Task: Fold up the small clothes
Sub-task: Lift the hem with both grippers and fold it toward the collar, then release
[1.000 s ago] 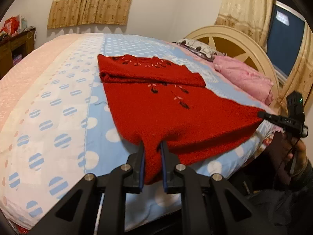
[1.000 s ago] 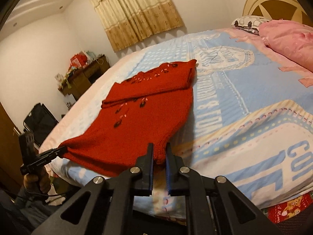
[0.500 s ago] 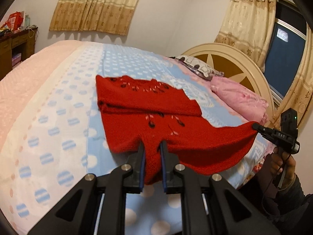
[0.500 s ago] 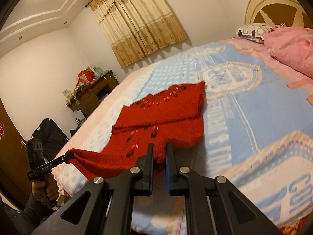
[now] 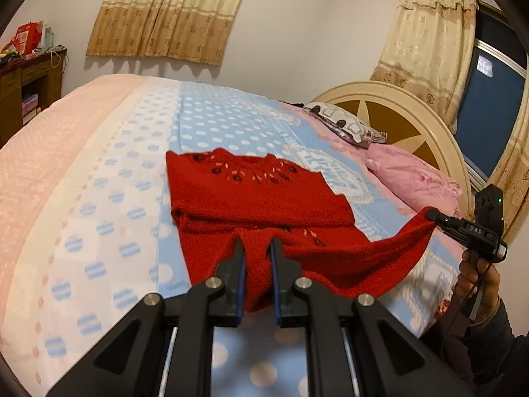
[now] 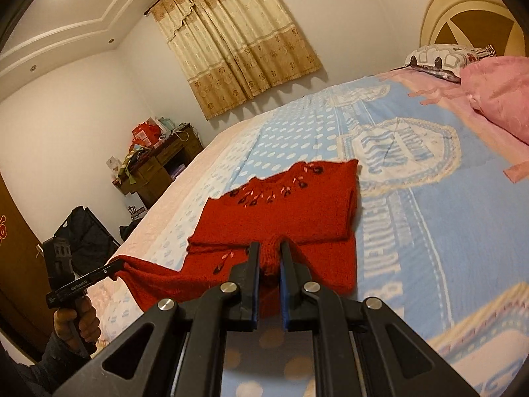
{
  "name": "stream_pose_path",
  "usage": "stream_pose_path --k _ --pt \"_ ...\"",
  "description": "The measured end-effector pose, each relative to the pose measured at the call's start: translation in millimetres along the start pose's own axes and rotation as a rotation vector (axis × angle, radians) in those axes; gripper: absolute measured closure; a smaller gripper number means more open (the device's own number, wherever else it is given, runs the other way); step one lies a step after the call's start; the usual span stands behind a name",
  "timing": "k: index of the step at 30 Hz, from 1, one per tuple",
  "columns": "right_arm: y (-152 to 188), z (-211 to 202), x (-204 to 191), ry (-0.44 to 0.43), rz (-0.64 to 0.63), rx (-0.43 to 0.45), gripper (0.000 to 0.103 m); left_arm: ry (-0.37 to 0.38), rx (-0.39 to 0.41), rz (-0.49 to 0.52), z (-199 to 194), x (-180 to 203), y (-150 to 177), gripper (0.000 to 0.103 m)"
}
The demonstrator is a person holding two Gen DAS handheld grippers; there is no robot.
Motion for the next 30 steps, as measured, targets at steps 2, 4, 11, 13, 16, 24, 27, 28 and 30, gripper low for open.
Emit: stream_pose_path --k 2,4,11,13,16,24,27,28,30 --pt "-11.0 5.4 0.9 0.000 -0.003 0.004 0.094 -0.003 0.004 -0.002 5.5 -1.0 -9.1 0.090" --pt "-20.1 10.3 1.6 0.001 -0.007 0.004 0.094 -0.004 0.003 -0.006 12.4 -3.0 -18.0 0.090" --pt "-52.5 36.9 8.1 0.005 -0.013 0.001 0.094 -0.009 -0.010 -0.020 38.4 -10.0 -46.1 0.090" --pt "-62.2 45.3 11.7 0.006 -0.009 0.003 0.094 -0.015 -0.013 -0.024 45.2 -11.9 -52.4 0.090" --pt "-72.3 58.9 16.1 0.006 -0.007 -0.009 0.094 -0.017 -0.016 -0.029 56.6 -15.1 -61.4 0.090" --pt "-97.0 101.4 32.2 0.021 -0.010 -0.045 0.094 -0.030 -0.041 -0.049 96.9 -25.5 -86.7 0.090" --pt "-106.3 113.8 42.4 0.030 -0.001 -0.051 0.094 -0.036 -0.051 -0.054 111.4 -29.7 -95.5 0.090" --pt "-109.9 118.2 46.1 0.035 0.000 -0.054 0.094 -0.038 -0.052 -0.054 116.4 -31.4 -99.0 0.090" --pt "-117.3 126.3 53.3 0.045 0.002 -0.059 0.094 -0.039 -0.056 -0.059 125.7 -34.1 -106.8 0.090"
Point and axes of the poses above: each gripper's, at about its wrist camera, not at the fingertips, and z roughly the way its jaws point, x to its right, y to its underside, the point moved 8 cm from there along z, roughly the way its jaws point, and after that the axes turned 15 degrees about -y, right-handed, at the moved point
